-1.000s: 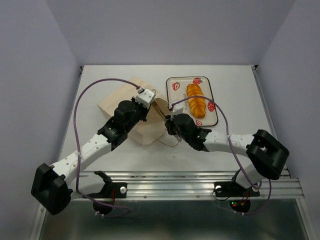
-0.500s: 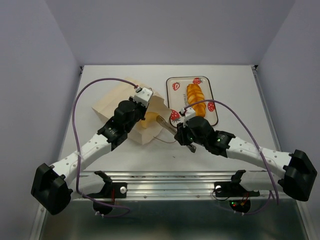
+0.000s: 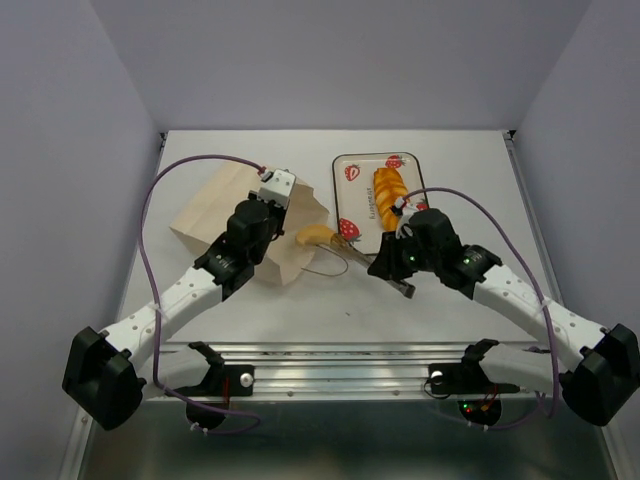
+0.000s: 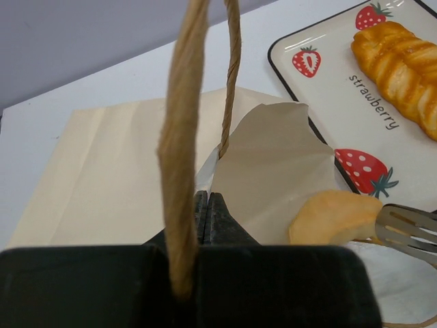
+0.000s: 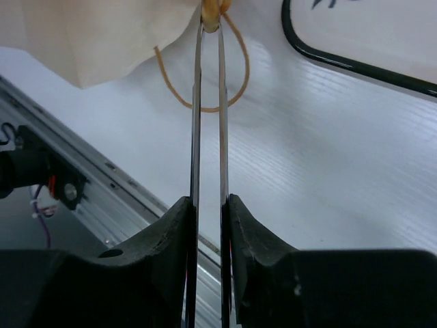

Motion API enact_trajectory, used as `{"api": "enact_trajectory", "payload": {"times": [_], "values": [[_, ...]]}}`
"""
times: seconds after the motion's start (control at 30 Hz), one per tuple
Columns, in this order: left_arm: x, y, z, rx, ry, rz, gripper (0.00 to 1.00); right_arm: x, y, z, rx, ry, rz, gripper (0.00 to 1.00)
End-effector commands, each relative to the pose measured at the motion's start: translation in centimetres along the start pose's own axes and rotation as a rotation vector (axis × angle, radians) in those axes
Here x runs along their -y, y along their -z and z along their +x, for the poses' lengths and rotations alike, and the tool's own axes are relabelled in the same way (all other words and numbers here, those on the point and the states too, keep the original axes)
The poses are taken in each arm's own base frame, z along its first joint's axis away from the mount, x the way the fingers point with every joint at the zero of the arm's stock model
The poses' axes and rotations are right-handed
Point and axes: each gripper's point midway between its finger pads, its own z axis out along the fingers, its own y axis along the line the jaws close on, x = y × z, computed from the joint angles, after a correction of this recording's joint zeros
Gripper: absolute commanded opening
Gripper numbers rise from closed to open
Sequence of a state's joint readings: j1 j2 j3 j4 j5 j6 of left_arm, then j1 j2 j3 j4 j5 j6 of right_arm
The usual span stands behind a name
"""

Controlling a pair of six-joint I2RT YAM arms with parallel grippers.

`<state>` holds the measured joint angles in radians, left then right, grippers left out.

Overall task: Take the fake bread out of the paper bag
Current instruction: Take out the fake bread from the paper bag, then place the fake bread in the container.

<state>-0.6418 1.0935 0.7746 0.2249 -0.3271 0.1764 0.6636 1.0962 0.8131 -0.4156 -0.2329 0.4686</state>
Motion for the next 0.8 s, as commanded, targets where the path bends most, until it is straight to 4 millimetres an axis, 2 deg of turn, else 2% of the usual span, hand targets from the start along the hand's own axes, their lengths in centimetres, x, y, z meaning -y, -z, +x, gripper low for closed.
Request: {"api": "enact_trajectory", "payload": {"times": [0.0,0.13,0.27,0.37,0.47,0.5,0.57,0.6,0.77], "values": [[-2.0,0.0,-1.9,0.065,0.055,-0.096,0.00,-5.0,3.4,-3.5,0.052,0.030,-0.227,0.01],[-2.6,-0.2,-2.1,0.063,0.061,-0.119,0.00,-5.4,4.4,-4.3,0.023,-0.051,-0.306,0.01],[-3.3,-0.2,-1.9,0.063,0.062,-0.143,0.00,-2.2,5.6,-6.6,0.048,-0.190,-0.331,0.01],[-3.8,-0.2,-1.6,0.053,0.069,-0.169,0.00,-1.2,6.7,-8.2,0.062,-0.246,-0.375,0.01],[-4.1,-0.2,-1.6,0.051,0.071,-0.177,0.00,-0.3,6.8,-8.9,0.036,-0.332,-0.409,0.01],[-4.0,-0.2,-1.6,0.050,0.071,-0.177,0.00,0.8,7.0,-9.4,0.046,-0.398,-0.397,0.01],[-4.2,-0.1,-1.7,0.050,0.074,-0.181,0.00,1.7,7.1,-9.6,0.027,-0.476,-0.430,0.01],[-4.3,0.2,-2.0,0.059,0.079,-0.182,0.00,2.9,7.5,-10.1,0.044,-0.554,-0.420,0.01],[-4.2,0.6,-2.6,0.081,0.099,-0.170,0.00,5.6,7.9,-10.4,0.050,-0.750,-0.437,0.01]]}}
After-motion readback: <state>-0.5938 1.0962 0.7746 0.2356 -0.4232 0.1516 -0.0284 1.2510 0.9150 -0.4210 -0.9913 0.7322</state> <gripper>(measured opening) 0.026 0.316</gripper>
